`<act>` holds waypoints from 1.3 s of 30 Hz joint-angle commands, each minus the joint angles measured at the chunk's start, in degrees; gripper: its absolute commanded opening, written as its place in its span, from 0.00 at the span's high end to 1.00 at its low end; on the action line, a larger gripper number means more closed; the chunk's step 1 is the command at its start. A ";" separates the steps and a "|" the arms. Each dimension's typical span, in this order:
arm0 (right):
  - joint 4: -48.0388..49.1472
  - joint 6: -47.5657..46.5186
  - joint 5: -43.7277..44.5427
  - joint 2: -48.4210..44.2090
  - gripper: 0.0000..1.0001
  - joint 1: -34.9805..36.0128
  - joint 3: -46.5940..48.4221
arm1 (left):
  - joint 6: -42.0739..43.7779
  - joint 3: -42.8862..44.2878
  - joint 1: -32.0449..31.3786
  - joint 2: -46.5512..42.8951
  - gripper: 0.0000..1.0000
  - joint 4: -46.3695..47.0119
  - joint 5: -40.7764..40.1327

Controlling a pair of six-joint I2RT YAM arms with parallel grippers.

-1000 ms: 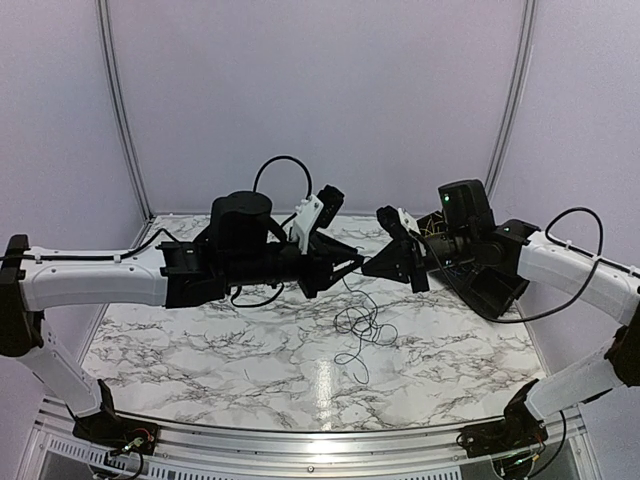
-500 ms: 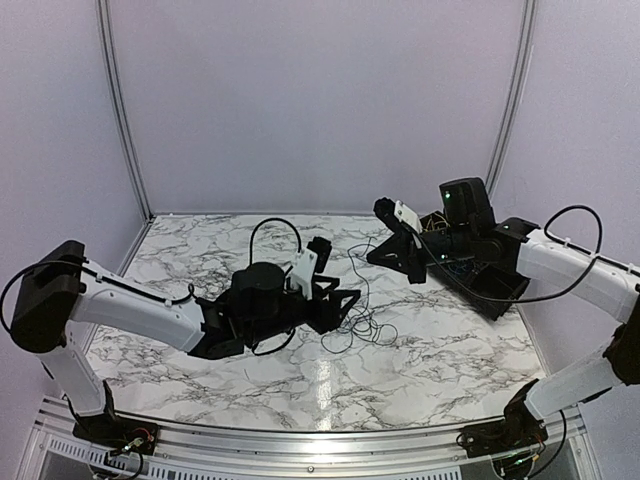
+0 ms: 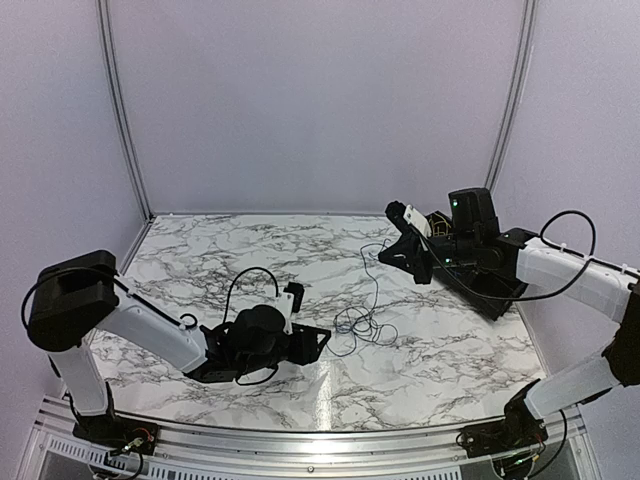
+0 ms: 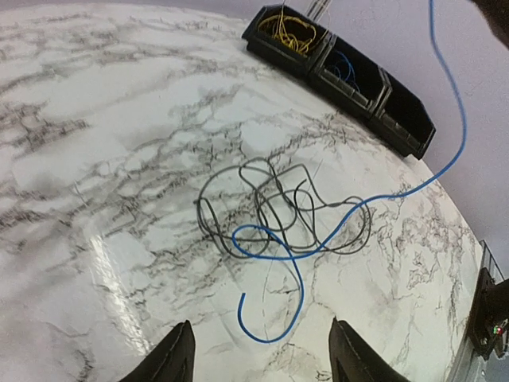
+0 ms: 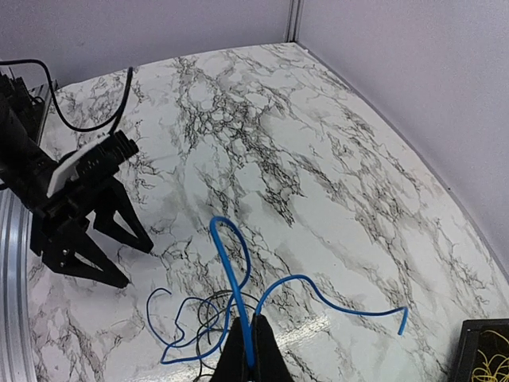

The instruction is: Untangle the cables

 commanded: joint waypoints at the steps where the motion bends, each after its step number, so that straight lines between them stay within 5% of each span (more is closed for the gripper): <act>1: 2.14 0.77 -0.08 -0.86 1.00 -0.51 -0.17 | -8.21 3.41 0.54 7.12 0.41 4.16 9.62; 10: 2.95 0.74 -0.06 -1.08 1.00 -0.98 -1.32 | -16.61 6.02 1.99 13.96 0.52 5.68 9.60; 17: 3.27 0.53 1.56 -0.39 1.00 -1.23 -1.53 | -18.97 5.96 4.05 16.46 1.00 11.42 11.81; 28: 4.18 1.91 8.20 -5.81 1.00 -9.46 -0.02 | -29.14 -21.73 4.32 -5.66 1.00 7.15 -2.54; 39: 5.35 6.45 18.73 -6.27 1.00 -18.26 3.10 | -37.68 -34.77 4.06 -13.96 1.00 5.09 -6.79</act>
